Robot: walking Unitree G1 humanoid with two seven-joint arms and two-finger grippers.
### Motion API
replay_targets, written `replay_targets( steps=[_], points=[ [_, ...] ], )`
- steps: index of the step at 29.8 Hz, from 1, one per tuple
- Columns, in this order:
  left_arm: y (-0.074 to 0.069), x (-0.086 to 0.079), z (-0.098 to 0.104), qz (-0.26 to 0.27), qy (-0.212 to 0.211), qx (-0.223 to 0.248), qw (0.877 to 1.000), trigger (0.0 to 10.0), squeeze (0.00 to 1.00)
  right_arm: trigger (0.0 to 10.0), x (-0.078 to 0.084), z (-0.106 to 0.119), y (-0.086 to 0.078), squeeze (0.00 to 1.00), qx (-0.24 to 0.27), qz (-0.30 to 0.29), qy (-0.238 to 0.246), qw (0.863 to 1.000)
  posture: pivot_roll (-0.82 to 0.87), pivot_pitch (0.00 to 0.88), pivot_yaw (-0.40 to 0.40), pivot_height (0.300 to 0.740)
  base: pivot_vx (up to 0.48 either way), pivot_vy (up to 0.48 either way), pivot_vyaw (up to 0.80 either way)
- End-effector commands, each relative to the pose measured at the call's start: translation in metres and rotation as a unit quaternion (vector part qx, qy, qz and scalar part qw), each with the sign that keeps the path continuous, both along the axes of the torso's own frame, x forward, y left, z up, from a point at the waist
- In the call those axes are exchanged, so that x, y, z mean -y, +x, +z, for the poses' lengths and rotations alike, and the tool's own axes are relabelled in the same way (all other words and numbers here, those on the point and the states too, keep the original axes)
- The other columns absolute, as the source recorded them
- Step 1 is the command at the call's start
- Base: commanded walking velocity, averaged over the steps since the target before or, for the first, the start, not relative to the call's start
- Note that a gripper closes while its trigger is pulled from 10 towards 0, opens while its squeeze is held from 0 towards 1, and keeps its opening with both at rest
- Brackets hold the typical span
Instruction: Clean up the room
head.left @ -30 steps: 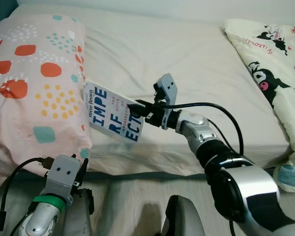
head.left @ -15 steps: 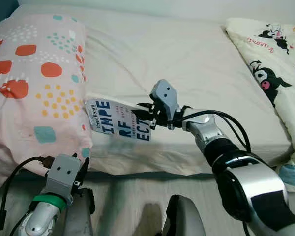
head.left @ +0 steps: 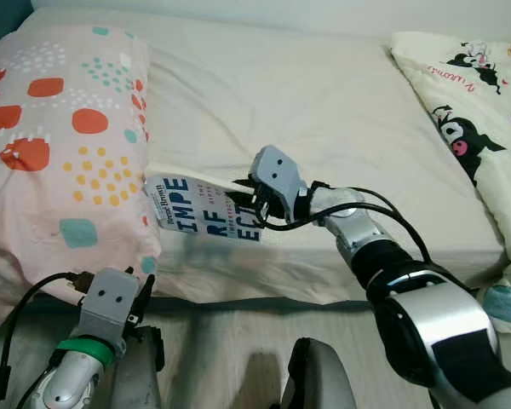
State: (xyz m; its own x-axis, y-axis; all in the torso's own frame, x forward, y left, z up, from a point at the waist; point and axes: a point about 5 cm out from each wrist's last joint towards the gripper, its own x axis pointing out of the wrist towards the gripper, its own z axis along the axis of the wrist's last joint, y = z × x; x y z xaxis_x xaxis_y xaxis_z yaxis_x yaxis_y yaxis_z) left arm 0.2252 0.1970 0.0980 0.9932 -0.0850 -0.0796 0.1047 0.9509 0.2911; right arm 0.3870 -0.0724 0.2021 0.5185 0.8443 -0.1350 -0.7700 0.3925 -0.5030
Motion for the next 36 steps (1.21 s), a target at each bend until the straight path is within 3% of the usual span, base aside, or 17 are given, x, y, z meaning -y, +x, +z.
replay_targets(
  steps=[1,7,8,9,10,11,12,13,14,27,30,31,33,36],
  points=[
    [-0.004,0.0,-0.004,-0.001,-0.003,-0.012,1.0,10.0,0.0,10.0,0.003,0.0,0.0,0.0,0.008,-0.006,-0.005,1.0,0.3,0.161,-0.079,0.531,0.0,0.0,0.0],
    [-0.004,-0.001,-0.003,-0.002,-0.002,-0.012,1.0,10.0,0.0,10.0,0.002,0.002,0.001,0.03,0.025,-0.017,-0.006,1.0,0.3,0.159,-0.078,0.531,0.0,0.0,0.0],
    [-0.004,0.0,-0.003,-0.002,-0.002,-0.012,1.0,10.0,0.0,10.0,0.002,0.002,0.001,0.1,0.026,-0.018,-0.005,0.999,0.3,0.158,-0.078,0.531,0.0,0.0,0.0],
    [-0.004,0.0,-0.003,-0.002,-0.002,-0.012,1.0,10.0,0.0,10.0,0.002,0.002,0.001,0.1,0.026,-0.019,-0.005,0.999,0.3,0.158,-0.078,0.531,0.0,0.0,0.0],
    [-0.004,0.0,-0.003,-0.002,-0.002,-0.011,1.0,10.0,0.0,10.0,0.002,0.002,0.002,0.85,0.032,-0.027,-0.006,0.999,0.3,0.158,-0.079,0.531,0.0,0.0,0.0],
    [-0.004,0.0,-0.003,-0.002,-0.002,-0.011,1.0,10.0,0.0,10.0,0.002,0.002,0.002,0.85,0.032,-0.027,-0.006,0.999,0.3,0.158,-0.079,0.531,0.0,0.0,0.0],
    [-0.004,-0.001,-0.003,-0.001,-0.002,-0.011,1.0,10.0,0.0,10.0,0.002,0.004,0.005,0.25,0.058,-0.055,-0.014,0.997,0.3,0.158,-0.079,0.531,0.0,0.0,0.0],
    [-0.004,-0.001,-0.003,-0.001,-0.002,-0.011,1.0,10.0,0.0,10.0,0.002,0.005,0.006,0.25,0.067,-0.065,-0.017,0.996,0.3,0.158,-0.079,0.531,0.0,0.0,0.0],
    [-0.004,-0.001,-0.003,-0.001,-0.002,-0.011,1.0,10.0,0.0,10.0,0.002,0.007,0.007,0.0,0.072,-0.074,-0.017,0.995,0.3,0.158,-0.079,0.531,0.0,0.0,0.0],
    [-0.005,-0.002,-0.003,0.002,-0.001,-0.011,1.0,10.0,0.0,10.0,0.006,0.025,0.015,0.0,0.132,-0.143,-0.001,0.981,0.31,0.161,-0.083,0.531,0.0,0.0,0.0],
    [-0.003,-0.004,-0.002,0.007,0.0,-0.008,1.0,10.0,0.0,10.0,0.014,0.047,0.021,0.0,0.145,-0.202,0.086,0.965,0.3,0.153,-0.083,0.531,0.0,0.0,0.0],
    [-0.003,-0.004,-0.002,0.007,0.0,-0.008,1.0,10.0,0.0,10.0,0.014,0.047,0.021,0.0,0.145,-0.202,0.086,0.965,0.3,0.153,-0.083,0.531,0.0,0.0,0.0],
    [0.0,-0.006,-0.003,0.02,0.006,-0.006,1.0,10.0,0.0,10.0,0.022,0.054,0.025,0.0,0.114,-0.244,0.154,0.951,0.29,0.143,-0.087,0.531,0.0,0.0,0.0],
    [0.006,-0.011,-0.011,0.065,-0.004,-0.021,0.998,10.0,0.0,10.0,0.042,0.034,0.028,0.0,-0.001,-0.32,0.293,0.901,0.27,0.12,-0.088,0.531,0.0,0.0,0.0]
  ],
)
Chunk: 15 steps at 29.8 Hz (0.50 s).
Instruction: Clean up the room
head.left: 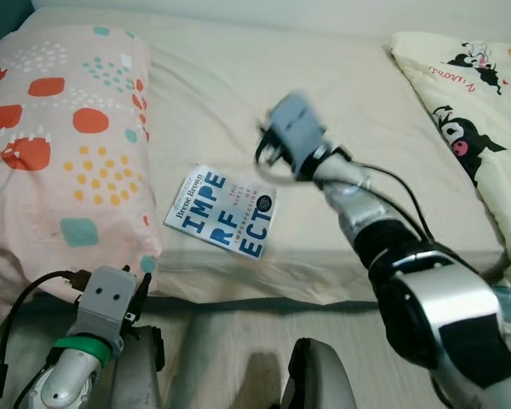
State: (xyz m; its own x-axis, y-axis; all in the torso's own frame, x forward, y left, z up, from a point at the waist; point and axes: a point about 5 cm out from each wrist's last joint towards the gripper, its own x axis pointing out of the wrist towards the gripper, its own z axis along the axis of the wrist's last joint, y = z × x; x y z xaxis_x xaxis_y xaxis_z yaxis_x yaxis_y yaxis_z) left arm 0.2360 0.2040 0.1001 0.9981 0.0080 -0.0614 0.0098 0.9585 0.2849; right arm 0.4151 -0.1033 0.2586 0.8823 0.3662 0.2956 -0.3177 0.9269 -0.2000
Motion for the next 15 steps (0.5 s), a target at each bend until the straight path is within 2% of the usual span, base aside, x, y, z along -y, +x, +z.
replay_targets(
  steps=[1,2,3,4,5,6,7,8,10,11,13,14,15],
  points=[
    [-0.003,-0.004,-0.014,0.025,-0.004,-0.033,0.999,10.0,0.0,10.0,0.014,-0.028,0.0,0.0,-0.067,-0.026,0.083,0.994,0.27,0.12,-0.088,0.531,0.0,0.0,0.0],
    [0.0,-0.004,-0.015,0.032,-0.005,-0.033,0.999,10.0,0.0,10.0,0.016,-0.044,-0.003,0.0,-0.086,-0.029,0.092,0.992,0.25,0.092,-0.087,0.531,0.0,0.0,0.0],
    [0.0,-0.004,-0.015,0.032,-0.005,-0.033,0.999,10.0,0.0,10.0,0.016,-0.044,-0.003,0.0,-0.086,-0.029,0.092,0.992,0.25,0.092,-0.087,0.531,0.0,0.0,0.0],
    [0.001,-0.003,-0.016,0.035,-0.007,-0.033,0.999,10.0,0.0,10.0,0.017,-0.054,-0.006,0.0,-0.097,-0.031,0.092,0.991,0.25,0.092,-0.087,0.531,0.0,0.0,0.0],
    [0.005,-0.002,-0.015,0.04,-0.008,-0.029,0.999,10.0,0.0,10.0,0.018,-0.076,-0.011,0.0,-0.129,-0.033,0.111,0.985,0.24,0.072,-0.081,0.531,0.0,0.0,0.0],
    [0.005,-0.002,-0.015,0.04,-0.008,-0.029,0.999,10.0,0.0,10.0,0.018,-0.076,-0.011,0.0,-0.129,-0.033,0.111,0.985,0.24,0.072,-0.081,0.531,0.0,0.0,0.0],
    [0.01,0.001,-0.014,0.039,-0.008,-0.023,0.999,10.0,0.0,10.0,0.018,-0.098,-0.019,0.0,-0.15,-0.034,0.131,0.979,0.23,0.057,-0.073,0.531,0.0,0.0,0.0],
    [0.01,0.001,-0.014,0.039,-0.008,-0.023,0.999,10.0,0.0,10.0,0.018,-0.098,-0.019,0.0,-0.15,-0.034,0.131,0.979,0.23,0.057,-0.073,0.531,0.0,0.0,0.0],
    [0.024,0.012,-0.006,0.023,-0.005,-0.002,1.0,10.0,0.0,10.0,0.015,-0.134,-0.037,0.0,-0.183,-0.033,0.171,0.967,0.18,0.034,-0.035,0.531,0.0,0.0,0.0],
    [0.024,0.012,-0.006,0.023,-0.005,-0.002,1.0,10.0,0.0,10.0,0.015,-0.134,-0.037,0.0,-0.183,-0.033,0.171,0.967,0.18,0.034,-0.035,0.531,0.0,0.0,0.0],
    [0.036,0.024,0.004,-0.002,-0.001,0.021,1.0,10.0,0.0,10.0,0.011,-0.152,-0.048,0.0,-0.198,-0.033,0.185,0.962,0.16,0.029,-0.023,0.531,0.0,0.0,0.0],
    [0.036,0.024,0.004,-0.002,-0.001,0.021,1.0,10.0,0.0,10.0,0.011,-0.152,-0.048,0.0,-0.198,-0.033,0.185,0.962,0.16,0.029,-0.023,0.531,0.0,0.0,0.0],
    [0.048,0.037,0.014,-0.03,0.0,0.047,0.998,10.0,0.0,10.0,0.006,-0.162,-0.06,0.0,-0.187,-0.026,0.182,0.965,0.14,0.016,-0.006,0.531,0.0,0.0,0.0]
  ],
)
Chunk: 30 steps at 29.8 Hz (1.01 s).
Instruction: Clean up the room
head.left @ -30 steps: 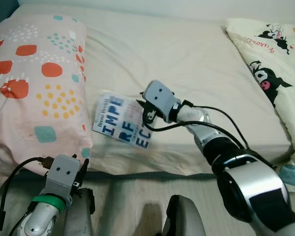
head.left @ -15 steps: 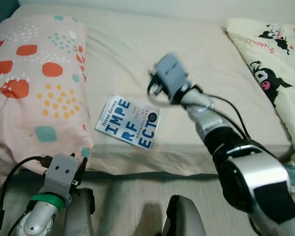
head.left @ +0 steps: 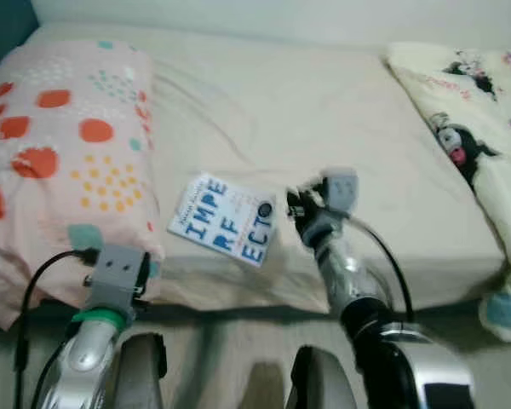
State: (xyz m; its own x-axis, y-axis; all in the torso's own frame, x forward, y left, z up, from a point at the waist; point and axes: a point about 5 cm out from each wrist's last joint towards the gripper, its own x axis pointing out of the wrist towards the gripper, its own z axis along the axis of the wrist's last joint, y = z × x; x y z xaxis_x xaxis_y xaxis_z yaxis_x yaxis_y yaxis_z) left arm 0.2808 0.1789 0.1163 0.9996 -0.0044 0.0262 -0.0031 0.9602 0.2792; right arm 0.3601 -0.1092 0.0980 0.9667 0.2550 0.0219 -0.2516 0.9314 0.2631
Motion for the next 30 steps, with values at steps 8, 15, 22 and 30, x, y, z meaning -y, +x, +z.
replay_targets(
  steps=[8,15,22,30],
  points=[
    [0.018,0.022,0.003,-0.023,0.001,0.017,1.0,10.0,0.0,10.0,-0.001,-0.024,-0.024,0.0,-0.006,0.009,0.005,1.0,0.13,0.0,-0.019,0.531,0.0,0.0,0.0],
    [0.018,0.013,-0.013,0.015,0.008,-0.024,1.0,10.0,0.0,10.0,-0.006,-0.032,-0.028,0.0,-0.026,0.005,0.0,1.0,0.13,0.0,-0.03,0.546,0.0,0.0,0.0],
    [0.019,0.011,-0.013,0.029,-0.003,-0.014,0.999,10.0,0.0,10.0,-0.006,-0.033,-0.031,0.0,-0.032,-0.002,0.0,0.999,0.17,0.0,-0.051,0.576,0.0,0.0,0.0],
    [0.021,0.01,-0.011,0.032,0.0,-0.007,0.999,10.0,0.0,10.0,-0.011,-0.038,-0.034,0.0,-0.047,-0.013,0.02,0.999,0.17,0.0,-0.043,0.611,0.0,0.0,0.0]
  ],
)
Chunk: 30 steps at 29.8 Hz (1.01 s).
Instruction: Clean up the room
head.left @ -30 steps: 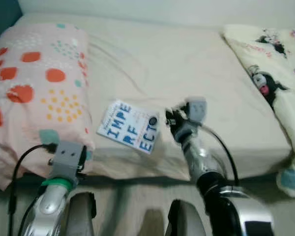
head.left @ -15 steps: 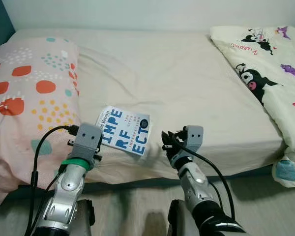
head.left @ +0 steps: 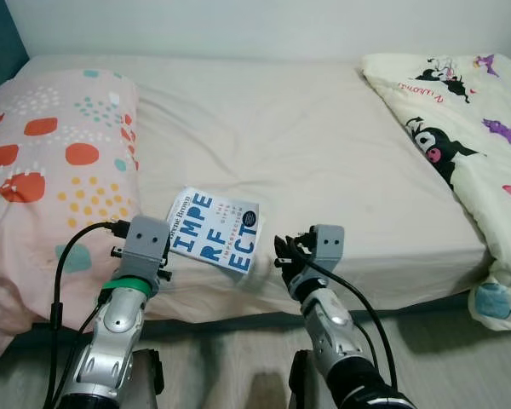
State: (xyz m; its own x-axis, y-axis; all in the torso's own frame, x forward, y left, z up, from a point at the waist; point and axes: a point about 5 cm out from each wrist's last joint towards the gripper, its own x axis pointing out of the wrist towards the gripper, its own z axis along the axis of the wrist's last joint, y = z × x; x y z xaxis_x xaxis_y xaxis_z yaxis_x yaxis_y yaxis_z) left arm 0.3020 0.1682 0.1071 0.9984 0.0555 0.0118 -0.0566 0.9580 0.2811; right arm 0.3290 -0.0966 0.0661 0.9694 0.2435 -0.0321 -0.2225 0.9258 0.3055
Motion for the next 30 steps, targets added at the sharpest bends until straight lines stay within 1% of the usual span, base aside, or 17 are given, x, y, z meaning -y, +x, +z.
replay_targets(
  steps=[1,7,13,14,17,24,29,30],
  points=[
    [0.0,0.0,-0.003,-0.002,0.0,-0.002,1.0,10.0,0.0,10.0,0.001,-0.007,-0.004,0.0,-0.016,-0.008,0.004,1.0,0.16,0.0,-0.034,0.616,0.0,0.0,0.0],
    [0.0,0.002,-0.007,-0.014,0.002,-0.009,1.0,10.0,0.0,10.0,0.005,-0.007,-0.005,0.0,-0.016,-0.016,-0.001,1.0,0.15,0.0,-0.025,0.641,0.0,0.0,0.0],
    [0.0,0.004,-0.009,-0.013,-0.004,-0.011,1.0,10.0,0.0,10.0,0.008,-0.009,-0.007,0.0,-0.018,-0.02,-0.003,1.0,0.15,0.0,-0.024,0.666,0.0,0.0,0.0],
    [0.0,0.004,-0.009,-0.013,-0.004,-0.011,1.0,10.0,0.0,10.0,0.008,-0.009,-0.007,0.0,-0.018,-0.02,-0.003,1.0,0.15,0.0,-0.024,0.666,0.0,0.0,0.0],
    [0.0,0.004,-0.01,-0.013,-0.008,-0.011,1.0,10.0,0.0,10.0,0.006,-0.009,-0.008,0.0,-0.018,-0.019,-0.002,1.0,0.15,0.0,-0.027,0.686,0.0,0.0,0.0],
    [-0.001,0.004,-0.01,-0.012,-0.01,-0.01,1.0,10.0,0.0,10.0,0.005,-0.009,-0.009,0.0,-0.02,-0.019,0.001,1.0,0.15,0.0,-0.027,0.706,0.0,0.0,0.0],
    [-0.004,0.002,-0.014,-0.007,-0.013,-0.015,1.0,10.0,0.0,10.0,0.006,-0.012,-0.01,0.0,-0.027,-0.02,0.003,0.999,0.15,0.0,-0.025,0.736,0.0,0.0,0.0],
    [-0.004,0.002,-0.014,-0.007,-0.013,-0.015,1.0,10.0,0.0,10.0,0.006,-0.012,-0.01,0.0,-0.027,-0.02,0.003,0.999,0.15,0.0,-0.025,0.736,0.0,0.0,0.0]
  ],
)
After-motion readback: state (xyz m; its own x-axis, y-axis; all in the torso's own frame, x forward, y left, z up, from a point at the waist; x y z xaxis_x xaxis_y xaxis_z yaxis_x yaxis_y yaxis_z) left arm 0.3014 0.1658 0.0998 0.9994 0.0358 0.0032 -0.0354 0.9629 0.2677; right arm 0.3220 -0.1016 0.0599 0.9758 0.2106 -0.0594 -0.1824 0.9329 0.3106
